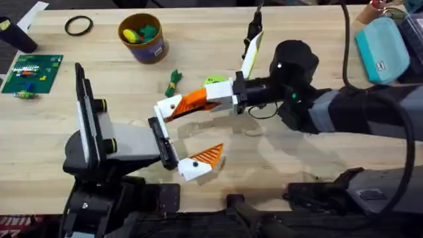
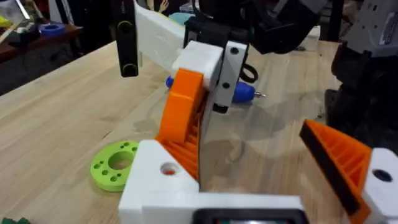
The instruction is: Pick up the gripper from the table and insert it into the empty holder that is missing its gripper. Then pick up a screw, insert it into the mounting hole, and use the screwdriver to tighten it. Finally, clean up the table by picking up the vegetable and placing it into the bucket.
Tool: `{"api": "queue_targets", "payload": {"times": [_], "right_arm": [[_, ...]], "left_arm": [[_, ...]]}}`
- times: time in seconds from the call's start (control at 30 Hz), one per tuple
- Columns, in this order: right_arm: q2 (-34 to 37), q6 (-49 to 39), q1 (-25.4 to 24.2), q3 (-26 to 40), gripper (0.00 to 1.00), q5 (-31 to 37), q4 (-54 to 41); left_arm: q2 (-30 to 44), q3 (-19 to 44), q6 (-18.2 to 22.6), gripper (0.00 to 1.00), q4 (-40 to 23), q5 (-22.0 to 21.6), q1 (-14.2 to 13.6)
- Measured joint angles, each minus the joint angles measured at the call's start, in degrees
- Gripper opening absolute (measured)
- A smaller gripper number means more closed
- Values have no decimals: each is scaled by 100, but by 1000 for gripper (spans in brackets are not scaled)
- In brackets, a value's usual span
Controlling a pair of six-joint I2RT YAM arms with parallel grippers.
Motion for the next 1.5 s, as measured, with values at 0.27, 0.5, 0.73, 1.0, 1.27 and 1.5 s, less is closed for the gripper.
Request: {"api": "queue_targets", "payload": {"times": [0.27,0.5,0.73,1.0,1.27,1.5], "right_arm": [[0,0,0,-2,11,3,-2],[0,0,0,0,10,5,-2],[0,0,0,-2,10,5,-2],[0,0,0,0,10,5,-2],[0,44,4,0,137,30,-10],[7,30,17,3,986,351,-22]], "left_arm": [[0,0,-2,981,-2,0,0],[0,0,-2,981,-2,0,0],[0,0,-2,981,-2,0,0],[0,0,-2,981,0,0,0],[0,0,2,981,0,0,0],[0,7,26,981,-34,320,-61]]}}
